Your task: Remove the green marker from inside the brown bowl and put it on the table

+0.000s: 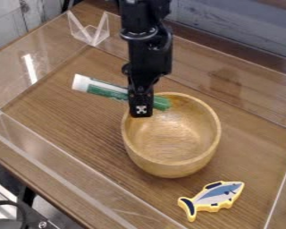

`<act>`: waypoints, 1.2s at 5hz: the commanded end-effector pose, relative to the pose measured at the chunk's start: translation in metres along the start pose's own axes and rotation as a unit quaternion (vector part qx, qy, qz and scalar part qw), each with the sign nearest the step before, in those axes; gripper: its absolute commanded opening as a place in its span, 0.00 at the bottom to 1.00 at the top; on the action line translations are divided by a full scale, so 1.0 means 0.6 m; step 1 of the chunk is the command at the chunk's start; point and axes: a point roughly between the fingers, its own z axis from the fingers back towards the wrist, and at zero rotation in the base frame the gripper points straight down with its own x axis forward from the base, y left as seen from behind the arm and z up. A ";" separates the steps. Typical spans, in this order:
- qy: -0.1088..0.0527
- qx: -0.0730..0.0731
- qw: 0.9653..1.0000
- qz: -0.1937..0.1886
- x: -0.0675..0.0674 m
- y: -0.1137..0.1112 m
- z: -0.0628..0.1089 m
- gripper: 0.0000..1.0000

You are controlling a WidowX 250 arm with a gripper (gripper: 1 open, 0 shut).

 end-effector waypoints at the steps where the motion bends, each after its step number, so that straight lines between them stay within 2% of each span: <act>1: -0.027 0.037 0.999 0.000 0.006 0.014 0.041 0.00; 6: -0.054 0.056 0.997 -0.001 0.005 0.029 0.039 0.00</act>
